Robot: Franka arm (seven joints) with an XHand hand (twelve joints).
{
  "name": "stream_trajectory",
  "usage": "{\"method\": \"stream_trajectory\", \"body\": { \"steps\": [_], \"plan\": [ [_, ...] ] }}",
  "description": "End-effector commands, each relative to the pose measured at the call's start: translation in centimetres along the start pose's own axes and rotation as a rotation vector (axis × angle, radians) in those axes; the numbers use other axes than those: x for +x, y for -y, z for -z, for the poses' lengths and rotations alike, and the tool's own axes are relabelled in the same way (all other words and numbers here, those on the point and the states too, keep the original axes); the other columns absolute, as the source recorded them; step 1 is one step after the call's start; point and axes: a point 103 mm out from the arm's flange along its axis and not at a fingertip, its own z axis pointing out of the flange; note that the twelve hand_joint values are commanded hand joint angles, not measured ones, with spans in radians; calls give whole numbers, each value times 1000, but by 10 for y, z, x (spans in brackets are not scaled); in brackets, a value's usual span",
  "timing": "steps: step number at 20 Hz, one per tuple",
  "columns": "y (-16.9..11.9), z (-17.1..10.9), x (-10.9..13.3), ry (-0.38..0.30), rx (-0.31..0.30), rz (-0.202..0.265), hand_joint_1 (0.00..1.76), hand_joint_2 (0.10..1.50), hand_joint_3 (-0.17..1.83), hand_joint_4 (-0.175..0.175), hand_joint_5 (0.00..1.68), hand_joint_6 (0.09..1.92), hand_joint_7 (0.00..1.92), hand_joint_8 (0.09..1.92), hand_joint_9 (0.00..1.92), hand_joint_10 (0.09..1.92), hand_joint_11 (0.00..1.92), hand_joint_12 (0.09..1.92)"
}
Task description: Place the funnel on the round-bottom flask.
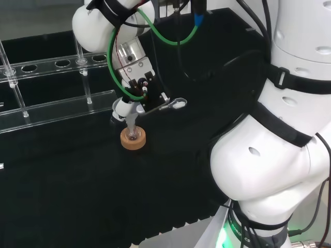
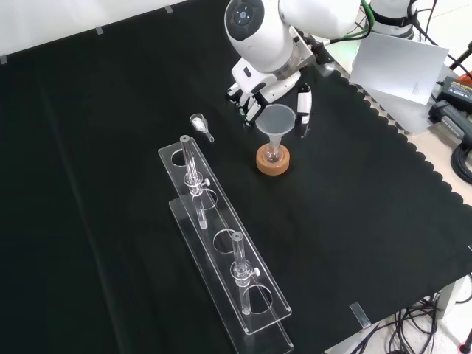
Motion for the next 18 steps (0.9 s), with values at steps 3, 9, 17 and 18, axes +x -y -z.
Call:
{"method": "stream_trajectory", "body": {
  "steps": [3, 9, 17, 18],
  "plan": [
    [2, 0, -2, -6, -4, -4, 605, 816, 72, -16, 647, 405, 1046, 492, 641, 488, 0, 1508],
    [4, 0, -4, -3, -7, -3, 604, 816, 73, -16, 644, 412, 1046, 492, 641, 488, 0, 1507],
    [4, 1, -2, 4, -9, -2, 603, 816, 74, -17, 640, 421, 1043, 492, 642, 488, 0, 1507],
    [4, 2, -3, 4, -7, -2, 603, 816, 74, -17, 639, 422, 1043, 492, 642, 488, 0, 1506]
  ]
}}
